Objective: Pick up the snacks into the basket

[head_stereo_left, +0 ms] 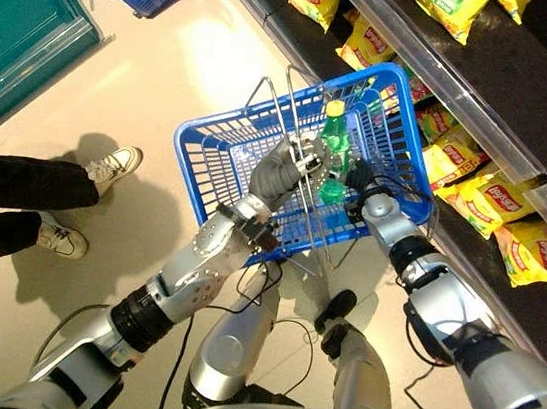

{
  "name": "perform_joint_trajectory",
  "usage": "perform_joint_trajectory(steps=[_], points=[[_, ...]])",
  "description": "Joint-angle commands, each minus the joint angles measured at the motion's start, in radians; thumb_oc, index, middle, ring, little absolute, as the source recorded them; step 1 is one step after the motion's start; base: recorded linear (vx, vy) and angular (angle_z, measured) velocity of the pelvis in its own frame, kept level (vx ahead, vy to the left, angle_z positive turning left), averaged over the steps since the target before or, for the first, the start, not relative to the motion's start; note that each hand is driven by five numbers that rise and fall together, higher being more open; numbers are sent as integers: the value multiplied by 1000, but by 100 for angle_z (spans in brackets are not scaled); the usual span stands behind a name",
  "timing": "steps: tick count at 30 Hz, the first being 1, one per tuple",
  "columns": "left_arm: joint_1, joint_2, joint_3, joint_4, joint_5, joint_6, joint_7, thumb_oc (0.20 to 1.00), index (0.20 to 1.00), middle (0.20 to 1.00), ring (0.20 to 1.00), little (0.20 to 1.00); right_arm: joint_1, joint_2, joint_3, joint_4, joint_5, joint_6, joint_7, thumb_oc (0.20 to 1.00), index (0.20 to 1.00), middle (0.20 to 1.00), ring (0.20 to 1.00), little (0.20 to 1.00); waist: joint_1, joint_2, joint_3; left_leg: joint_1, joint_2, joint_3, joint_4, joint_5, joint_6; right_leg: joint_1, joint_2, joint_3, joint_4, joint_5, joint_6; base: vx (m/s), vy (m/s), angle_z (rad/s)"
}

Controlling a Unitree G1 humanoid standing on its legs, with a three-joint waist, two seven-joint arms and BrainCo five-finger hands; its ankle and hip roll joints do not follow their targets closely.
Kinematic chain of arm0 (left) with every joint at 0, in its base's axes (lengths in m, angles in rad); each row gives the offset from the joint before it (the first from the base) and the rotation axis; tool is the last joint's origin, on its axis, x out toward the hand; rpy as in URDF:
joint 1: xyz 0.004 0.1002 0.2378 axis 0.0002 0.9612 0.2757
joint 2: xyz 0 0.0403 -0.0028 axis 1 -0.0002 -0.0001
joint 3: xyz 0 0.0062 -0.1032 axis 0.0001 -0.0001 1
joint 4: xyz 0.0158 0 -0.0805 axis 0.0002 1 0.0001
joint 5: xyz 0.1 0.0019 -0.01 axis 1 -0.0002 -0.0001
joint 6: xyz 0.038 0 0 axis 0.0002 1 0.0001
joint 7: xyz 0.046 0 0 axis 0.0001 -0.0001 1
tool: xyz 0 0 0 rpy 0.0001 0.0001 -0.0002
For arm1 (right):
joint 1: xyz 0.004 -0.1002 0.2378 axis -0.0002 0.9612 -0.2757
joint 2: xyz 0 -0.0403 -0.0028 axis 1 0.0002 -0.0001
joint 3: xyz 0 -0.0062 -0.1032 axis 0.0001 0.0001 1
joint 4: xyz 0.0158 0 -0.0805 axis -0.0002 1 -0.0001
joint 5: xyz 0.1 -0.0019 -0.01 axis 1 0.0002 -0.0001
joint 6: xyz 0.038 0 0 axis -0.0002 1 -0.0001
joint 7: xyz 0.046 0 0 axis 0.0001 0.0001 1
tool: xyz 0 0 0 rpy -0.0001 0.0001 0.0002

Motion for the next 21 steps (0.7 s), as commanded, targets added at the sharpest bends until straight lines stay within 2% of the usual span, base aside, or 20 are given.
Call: perform_joint_trajectory(steps=[1,4,5,7,8,9,10,11,13,14,15,17,18,19,20,21], points=[[-51,-44,98,-282,38,-112,-40,200,200,200,200,200,-34,35,6,-153,30,-74,-12,1000,1000,1000,1000,1000,-7,-32,-27,17,-41,85,38,-89,57,61,-26,37,-73,76,77,50,46,-5],[-27,-42,125,-280,41,-116,-35,200,200,200,200,200,12,26,14,-237,15,-75,-13,1000,1000,1000,1000,1000,-18,-48,-38,26,-43,94,43,-102,63,73,-32,47,-79,86,86,80,68,-7],[-5,-40,150,-274,43,-120,-26,200,200,200,200,200,59,-2,31,-337,-20,-75,-5,1000,1000,1000,1000,1000,-31,-62,-52,40,-43,101,49,-116,68,85,-41,59,-75,94,96,104,82,-11],[9,-40,163,-273,44,-120,-27,200,200,200,200,200,88,-18,27,-383,-29,-73,-1,1000,1000,1000,1000,1000,-39,-69,-61,43,-45,101,50,-117,72,85,-45,61,-68,101,100,101,97,-12],[32,-34,196,-270,45,-122,-27,200,200,200,200,200,143,-70,29,-485,-81,-69,4,1000,1000,1000,1000,1000,-56,-78,-70,71,-49,108,62,-137,82,79,-56,85,-7,133,114,71,84,-7],[32,-34,196,-271,45,-122,-27,200,200,200,200,200,144,-70,29,-486,-81,-69,4,1000,1000,1000,1000,1000,-57,-78,-72,69,-49,108,58,-132,82,76,-57,84,-10,137,114,110,178,-5],[41,-34,213,-260,48,-130,-24,200,200,200,200,200,188,-84,16,-551,-104,-69,9,1000,1000,1000,1000,1000,-75,-77,-76,95,-46,122,61,-146,96,36,-74,108,92,216,129,55,122,-2],[44,-30,222,-257,50,-133,-22,200,200,200,200,200,193,-99,16,-588,-124,-68,16,1000,1000,1000,1000,1000,-85,-67,-74,105,-37,121,60,-146,100,15,-67,126,136,232,129,89,144,-13],[47,-30,234,-251,52,-137,-20,200,200,200,200,200,205,-118,17,-634,-151,-64,21,1000,1000,1000,1000,1000,-89,-59,-73,116,-30,122,58,-146,103,1,-60,139,167,221,124,59,43,-11],[52,-34,240,-245,60,-139,-19,200,200,200,200,200,230,-137,0,-673,-160,-72,17,1000,1000,1000,1000,1000,-98,-54,-78,127,-27,120,55,-147,105,-8,-50,152,176,209,120,201,-34,-8],[57,-49,253,-218,70,-147,-9,200,200,200,200,200,291,-166,-37,-778,-177,-84,6,1000,1000,1000,1000,1000,-152,-61,-98,173,-34,103,8,-139,106,-36,80,241,95,103,78,221,-27,-14],[65,-54,267,-215,71,-148,-10,200,200,200,200,200,336,-182,-55,-806,-191,-84,14,1000,1000,1000,1000,1000,-157,-68,-103,182,-38,100,-6,-129,98,-26,90,243,63,100,80,144,-46,19],[78,-51,293,-203,84,-140,-21,200,200,200,200,200,421,-257,-95,-933,-227,-102,29,1000,1000,1000,1000,1000,-198,-80,-113,195,-59,75,-41,-115,98,-43,151,298,-48,102,61,158,-94,43],[87,-53,311,-189,92,-148,-24,200,200,200,200,200,470,-295,-143,-1013,-251,-119,12,1000,1000,1000,1000,1000,-218,-76,-122,215,-62,62,-59,-112,99,-64,169,319,-73,120,62,234,-134,44],[96,-54,321,-178,90,-147,-34,200,200,200,200,200,528,-320,-187,-1072,-262,-132,21,1000,1000,1000,1000,1000,-234,-79,-134,231,-65,49,-66,-111,94,-47,176,342,-85,125,65,205,-111,26],[113,-53,325,-167,99,-142,-48,200,200,200,200,200,566,-330,-210,-1089,-259,-142,31,1000,1000,1000,1000,1000,-234,-80,-147,243,-73,43,-69,-115,93,-16,161,333,-111,125,66,182,-129,67]])
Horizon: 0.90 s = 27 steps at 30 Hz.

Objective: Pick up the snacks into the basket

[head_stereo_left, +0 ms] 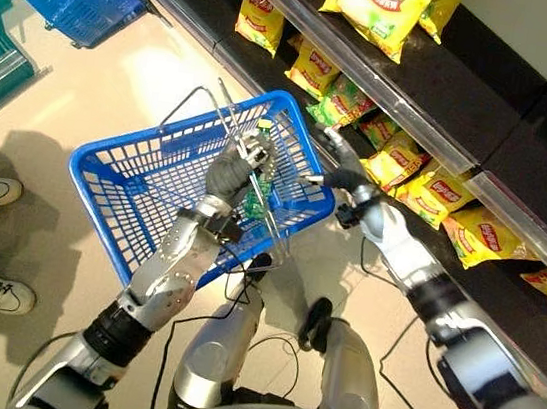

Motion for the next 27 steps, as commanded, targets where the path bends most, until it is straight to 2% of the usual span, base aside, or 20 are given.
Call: perform_joint_trajectory(steps=[1,4,5,6,8,10,12,13,14,16,17,18,19,21,23,24,25,26,27], points=[[-28,-54,57,-164,97,-132,-105,200,200,200,200,200,70,-40,-78,-66,-30,-111,2,1000,1000,1000,1000,1000,-41,5,-142,191,-43,71,-100,-85,17,132,-50,-45,-267,182,7,170,-155,74],[44,-65,115,-117,107,-134,-111,200,200,200,200,200,135,-38,-152,-143,21,-155,17,1000,1000,1000,1000,1000,-51,10,-183,223,-37,92,-89,-108,6,190,-45,-55,-268,164,-4,169,-127,24],[64,-69,127,-103,110,-134,-116,200,200,200,200,200,152,-30,-173,-151,54,-164,22,1000,1000,1000,1000,1000,-54,8,-189,222,-50,100,-29,-124,-12,224,-50,-56,-281,156,-10,206,-87,3],[80,-78,137,-94,101,-133,-119,200,200,200,200,200,170,-20,-197,-162,96,-175,29,1000,1000,1000,1000,1000,-60,10,-188,211,-60,125,85,-115,-46,253,-55,-58,-276,142,-21,159,-65,17],[94,-78,157,-85,115,-133,-127,200,200,200,200,200,171,-23,-220,-157,126,-181,32,1000,1000,1000,1000,1000,-57,6,-176,160,-74,157,229,-46,-112,295,-66,-64,-267,128,-38,117,-65,36],[102,-88,168,-55,120,-134,-116,200,200,200,200,200,163,-7,-242,-141,165,-176,28,1000,1000,1000,1000,1000,-50,1,-172,110,-82,192,333,-27,-133,325,-68,-72,-240,99,-52,124,-106,44],[96,-95,183,-36,130,-128,-106,200,200,200,200,200,161,2,-273,-133,189,-176,20,1000,1000,1000,1000,1000,-52,-13,-180,48,-21,240,316,-37,-108,360,-76,-78,-248,84,-55,159,-113,34],[103,-98,185,-29,131,-123,-102,200,200,200,200,200,163,22,-287,-119,226,-182,17,1000,1000,1000,1000,1000,-51,-16,-192,34,22,273,256,-60,-88,383,-72,-80,-262,68,-54,238,-75,41],[108,-98,187,-20,140,-123,-92,200,200,200,200,200,155,37,-292,-100,229,-186,-5,1000,1000,1000,1000,1000,-46,-13,-206,18,42,280,185,-56,-77,405,-59,-79,-276,60,-53,317,-20,45],[116,-91,193,-17,156,-121,-85,200,200,200,200,200,136,52,-298,-71,228,-189,-31,1000,1000,1000,1000,1000,-19,-3,-220,8,70,244,42,10,-78,448,-33,-59,-299,40,-52,305,-2,14],[115,-88,195,-14,165,-125,-74,200,200,200,200,200,122,62,-304,-44,235,-194,-55,1000,1000,1000,1000,1000,-12,-4,-221,-7,101,241,-32,61,-87,472,-27,-47,-311,29,-52,264,15,-20],[110,-87,197,-14,169,-129,-68,200,200,200,200,200,111,63,-309,-18,240,-193,-73,1000,1000,1000,1000,1000,-10,-6,-224,-27,122,267,-70,75,-90,494,-31,-44,-325,24,-48,269,60,-25],[106,-88,199,-11,175,-135,-59,200,200,200,200,200,102,64,-311,2,242,-190,-86,1000,1000,1000,1000,1000,-2,-8,-227,-44,130,294,-81,82,-90,518,-37,-39,-339,23,-46,290,112,-19],[102,-83,196,-12,180,-131,-59,200,200,200,200,200,79,65,-310,46,238,-170,-94,1000,1000,1000,1000,1000,18,-10,-257,-4,127,288,-94,85,-78,558,-57,-40,-351,9,-25,300,144,-14],[99,-78,192,-20,182,-132,-61,200,200,200,200,200,64,63,-305,71,237,-159,-99,1000,1000,1000,1000,1000,28,-18,-266,8,121,285,-105,87,-69,561,-69,-34,-336,2,-18,260,142,-28],[102,-64,186,-39,187,-132,-67,200,200,200,200,200,49,74,-300,135,277,-153,-97,1000,1000,1000,1000,1000,38,-40,-273,22,101,293,-91,66,-43,528,-85,-20,-241,20,-2,275,161,-27],[102,-64,186,-39,187,-132,-67,200,200,200,200,200,48,73,-300,135,278,-153,-97,1000,1000,1000,1000,1000,38,-40,-274,21,102,293,-91,66,-43,526,-85,-19,-241,20,-2,273,262,-21],[96,-40,185,-69,195,-137,-55,200,200,200,200,200,-10,82,-282,226,280,-132,-125,1000,1000,1000,1000,1000,43,-52,-254,30,88,309,-64,35,-14,423,-108,-20,-23,154,44,125,218,-3],[92,-33,183,-86,194,-147,-45,200,200,200,200,200,-49,91,-267,268,293,-126,-142,1000,1000,1000,1000,1000,39,-39,-231,40,91,317,-57,25,-7,369,-113,-30,40,208,60,172,299,-14]])
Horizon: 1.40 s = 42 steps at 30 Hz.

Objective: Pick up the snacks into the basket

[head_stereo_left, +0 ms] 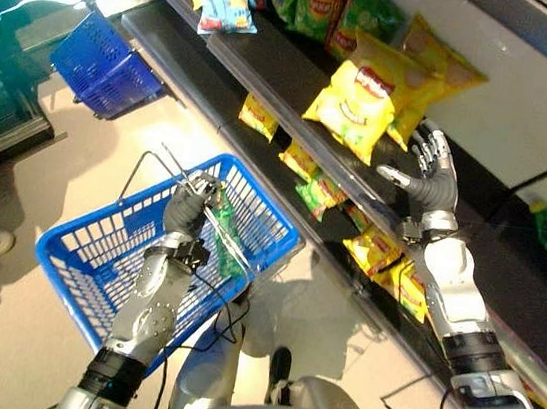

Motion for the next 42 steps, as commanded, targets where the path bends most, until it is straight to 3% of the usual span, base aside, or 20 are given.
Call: perform_joint_trajectory(steps=[1,2,3,5,6,8,10,11,13,23,40,41,42], points=[[-132,95,50,-263,108,-160,-29,200,200,200,200,200,-183,13,14,142,66,2,-67,1000,1000,1000,1000,1000,33,-19,-19,21,-18,33,32,-100,23,-49,-99,2,147,304,128,68,149,-9],[-134,95,52,-264,109,-160,-28,200,200,200,200,200,-189,13,16,147,68,0,-66,1000,1000,1000,1000,1000,33,-20,-16,20,-19,35,34,-102,23,-53,-100,4,154,301,128,122,192,-9],[-130,101,63,-291,125,-166,-22,200,200,200,200,200,-248,10,22,197,68,10,-82,1000,1000,1000,1000,1000,35,-3,3,42,-14,45,25,-124,29,-120,-128,-45,148,284,119,118,147,-2],[-143,103,64,-296,126,-176,-16,200,200,200,200,200,-299,2,17,256,90,10,-91,1000,1000,1000,1000,1000,29,-2,21,52,-26,46,22,-135,24,-154,-118,-57,77,255,104,115,102,-6],[-166,105,56,-297,116,-186,-9,200,200,200,200,200,-357,-35,24,344,99,18,-116,1000,1000,1000,1000,1000,21,-10,45,55,-43,44,18,-140,13,-176,-98,-59,-66,228,90,107,10,4],[-186,97,53,-299,124,-194,12,200,200,200,200,200,-388,-35,15,417,136,23,-142,1000,1000,1000,1000,1000,15,-19,60,53,-53,42,26,-163,1,-180,-110,-79,-204,252,91,158,-33,2],[-180,95,59,-314,121,-190,9,200,200,200,200,200,-385,-40,10,432,139,28,-140,1000,1000,1000,1000,1000,17,-21,60,44,-56,41,43,-168,-2,-156,-122,-83,-225,252,99,55,-11,34],[-191,84,44,-313,113,-196,5,200,200,200,200,200,-406,-44,-11,536,206,19,-147,1000,1000,1000,1000,1000,24,-15,71,30,-64,34,46,-175,-7,-149,-113,-41,-240,259,94,9,10,70],[-185,81,38,-322,112,-197,10,200,200,200,200,200,-462,-64,0,614,219,35,-141,1000,1000,1000,1000,1000,35,-14,77,20,-61,43,51,-182,-12,-147,-125,-76,-264,274,99,10,-22,47],[-188,77,32,-331,114,-192,39,200,200,200,200,200,-539,-27,-16,817,338,53,-146,1000,1000,1000,1000,1000,29,-6,92,8,-50,43,44,-193,-16,-165,-118,-62,-263,271,92,44,-42,-12],[-202,62,50,-315,120,-190,52,200,200,200,200,200,-428,60,-5,792,399,60,-67,1000,1000,1000,1000,1000,5,-19,107,14,-42,49,36,-199,-13,-168,-112,-47,-256,272,95,2,-2,-2],[-204,61,51,-317,120,-190,52,200,200,200,200,200,-425,63,3,783,391,61,-64,853,853,853,853,853,6,-19,109,13,-41,49,36,-198,-13,-169,-113,-47,-257,273,95,0,0,0],[-206,56,50,-316,118,-193,48,200,200,200,200,200,-422,62,20,771,374,66,-44,200,200,200,200,200,7,-20,114,11,-42,47,38,-198,-13,-171,-113,-48,-257,274,95,0,0,0]])
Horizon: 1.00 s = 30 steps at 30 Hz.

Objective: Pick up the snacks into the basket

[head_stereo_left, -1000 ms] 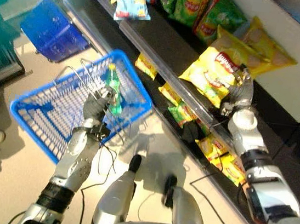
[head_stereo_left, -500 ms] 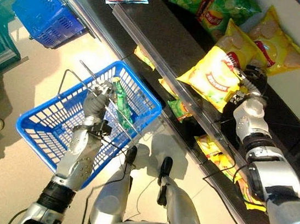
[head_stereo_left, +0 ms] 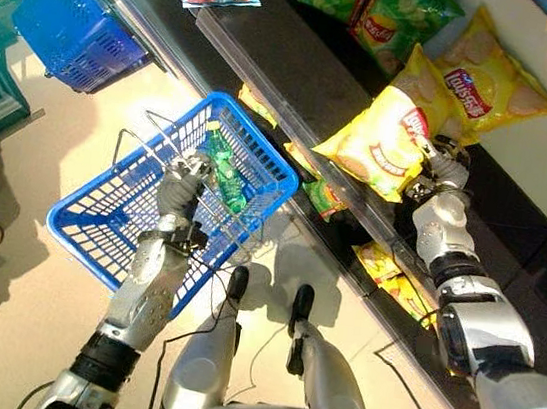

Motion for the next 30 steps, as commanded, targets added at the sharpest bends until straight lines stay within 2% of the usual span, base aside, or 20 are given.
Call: perform_joint_trajectory(steps=[1,11,21,23,27,30], points=[[-118,-21,75,-257,79,-138,-50,200,200,200,200,200,41,12,90,55,-2,53,27,200,200,200,200,200,16,6,9,-16,-33,-47,90,-118,-27,50,-38,1,79,-59,101,0,0,0],[-142,-29,60,-259,81,-137,-44,200,200,200,200,200,30,18,116,18,-21,46,26,200,200,200,200,200,21,5,16,-21,-34,-56,88,-115,-28,55,-40,-6,73,-59,103,0,0,0],[-183,-39,56,-244,100,-136,-28,200,200,200,200,200,122,42,138,-251,-59,10,23,200,200,200,200,200,14,-9,25,-33,-32,-66,94,-116,-25,51,-39,-16,74,-51,107,-3,-1,2],[-182,-39,55,-244,100,-136,-28,200,200,200,200,200,125,42,138,-255,-60,11,22,200,200,200,200,200,14,-9,24,-33,-32,-66,94,-116,-25,51,-39,-16,74,-51,107,0,0,0],[-184,-42,54,-240,97,-137,-35,200,200,200,200,200,188,58,141,-372,-49,-8,44,200,200,200,200,200,9,-14,23,-34,-33,-67,94,-117,-23,52,-40,-17,72,-51,107,0,0,0],[-193,-40,57,-237,88,-137,-39,200,200,200,200,200,259,65,177,-535,-39,-26,102,200,200,200,200,200,2,-20,27,-39,-34,-66,99,-116,-21,50,-42,-15,72,-47,109,0,0,0]])
